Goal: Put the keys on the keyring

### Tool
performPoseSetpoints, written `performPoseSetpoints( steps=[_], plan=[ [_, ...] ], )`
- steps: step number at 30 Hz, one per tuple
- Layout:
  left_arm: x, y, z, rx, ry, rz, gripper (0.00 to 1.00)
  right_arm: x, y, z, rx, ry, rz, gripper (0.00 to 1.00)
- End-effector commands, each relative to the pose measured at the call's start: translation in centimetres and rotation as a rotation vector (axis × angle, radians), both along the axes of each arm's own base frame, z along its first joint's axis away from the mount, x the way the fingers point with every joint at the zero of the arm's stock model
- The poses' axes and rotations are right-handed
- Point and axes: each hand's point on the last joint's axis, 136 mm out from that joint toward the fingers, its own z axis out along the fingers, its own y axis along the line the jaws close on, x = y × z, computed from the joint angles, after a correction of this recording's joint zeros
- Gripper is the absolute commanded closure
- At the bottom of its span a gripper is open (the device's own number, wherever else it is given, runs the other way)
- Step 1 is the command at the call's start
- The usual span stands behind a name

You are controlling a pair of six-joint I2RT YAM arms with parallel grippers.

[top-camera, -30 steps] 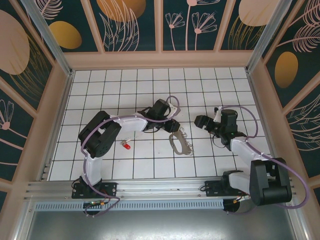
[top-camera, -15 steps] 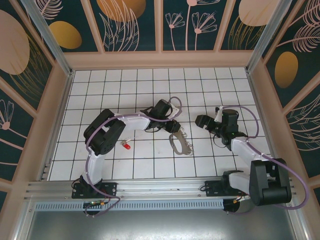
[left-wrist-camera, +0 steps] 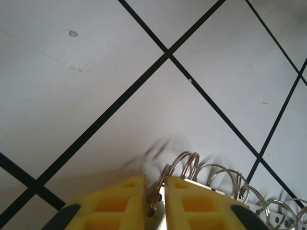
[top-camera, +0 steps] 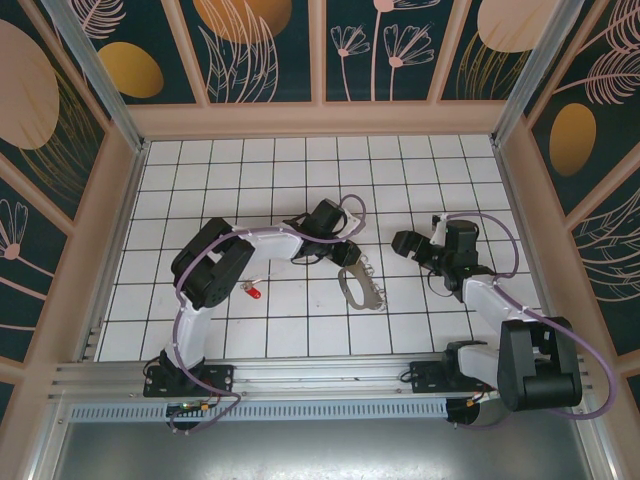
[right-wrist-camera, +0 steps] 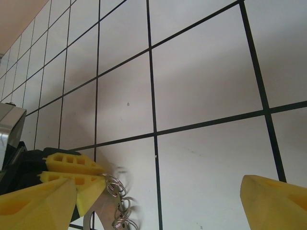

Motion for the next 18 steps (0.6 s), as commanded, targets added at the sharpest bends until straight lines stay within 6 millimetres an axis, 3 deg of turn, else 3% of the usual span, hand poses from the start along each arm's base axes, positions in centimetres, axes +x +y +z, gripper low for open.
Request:
performPoseSetpoints(
  steps=[1, 18],
  plan=[
    [-0.42, -0.5, -0.46, 0.004, 0.011, -0.037, 0.82, 0.18, -0.2, 0.68, 0.004, -0.039, 0.001, 0.11],
    [-0.68, -0.4, -0.36, 0.005, 0.015, -0.049, 1.0, 0.11, -0.58, 0.96, -0.004, -0.048, -0.004, 0.12]
  ],
)
